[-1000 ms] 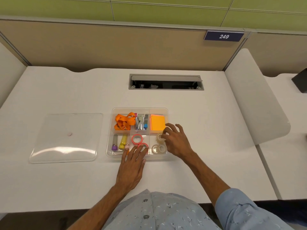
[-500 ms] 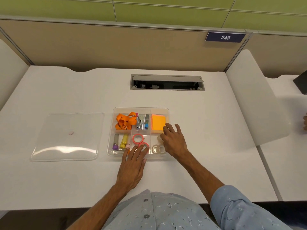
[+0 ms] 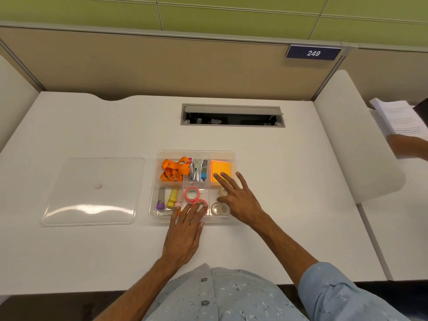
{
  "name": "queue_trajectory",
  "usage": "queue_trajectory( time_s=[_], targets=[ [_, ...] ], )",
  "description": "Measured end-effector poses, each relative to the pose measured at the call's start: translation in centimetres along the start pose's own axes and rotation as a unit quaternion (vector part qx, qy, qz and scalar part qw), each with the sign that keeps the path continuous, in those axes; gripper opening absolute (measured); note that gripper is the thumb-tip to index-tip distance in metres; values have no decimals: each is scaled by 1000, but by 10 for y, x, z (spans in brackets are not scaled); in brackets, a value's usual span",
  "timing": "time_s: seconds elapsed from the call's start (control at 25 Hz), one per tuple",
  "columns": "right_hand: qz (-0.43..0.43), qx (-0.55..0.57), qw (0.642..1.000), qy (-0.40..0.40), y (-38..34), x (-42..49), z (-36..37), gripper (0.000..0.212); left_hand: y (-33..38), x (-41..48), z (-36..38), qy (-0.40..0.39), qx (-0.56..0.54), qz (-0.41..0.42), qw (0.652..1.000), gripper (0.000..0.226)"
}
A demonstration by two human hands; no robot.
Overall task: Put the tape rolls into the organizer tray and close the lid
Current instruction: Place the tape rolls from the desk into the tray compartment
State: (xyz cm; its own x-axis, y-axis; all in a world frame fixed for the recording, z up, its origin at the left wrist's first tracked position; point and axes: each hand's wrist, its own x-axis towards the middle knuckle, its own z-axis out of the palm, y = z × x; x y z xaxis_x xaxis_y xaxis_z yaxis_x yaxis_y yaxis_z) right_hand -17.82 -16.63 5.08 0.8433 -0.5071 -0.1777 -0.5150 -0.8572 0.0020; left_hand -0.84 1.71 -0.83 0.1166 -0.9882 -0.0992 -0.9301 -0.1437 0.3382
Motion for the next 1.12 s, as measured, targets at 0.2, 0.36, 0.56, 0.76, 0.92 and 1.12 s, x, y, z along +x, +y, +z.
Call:
queue_trajectory(
  time_s=[0.2,0.36,0.56,0.76,0.92,1.12],
  targets=[
    [30,-26,999,-14,0,5,3,25,2,0,-3,0,-6,-3,1000,66],
    [41,-2,999,-26,-2,4,3,30,2,0,-3,-6,-4,-7,1000,67],
    [57,8,998,-36,-4,9,-1,46,1,-1,-3,-9,-7,-3,1000,65],
    [71,27,996,-39,-5,10,-5,59,3,0,-4,-7,-11,-2,1000,64],
    [66,82,994,19,3,-2,-6,56,5,1,-8,-6,-9,4,1000,66],
    [-12,52,999,-12,6,-3,-1,48,4,0,-9,-7,-11,-7,1000,68]
  ],
)
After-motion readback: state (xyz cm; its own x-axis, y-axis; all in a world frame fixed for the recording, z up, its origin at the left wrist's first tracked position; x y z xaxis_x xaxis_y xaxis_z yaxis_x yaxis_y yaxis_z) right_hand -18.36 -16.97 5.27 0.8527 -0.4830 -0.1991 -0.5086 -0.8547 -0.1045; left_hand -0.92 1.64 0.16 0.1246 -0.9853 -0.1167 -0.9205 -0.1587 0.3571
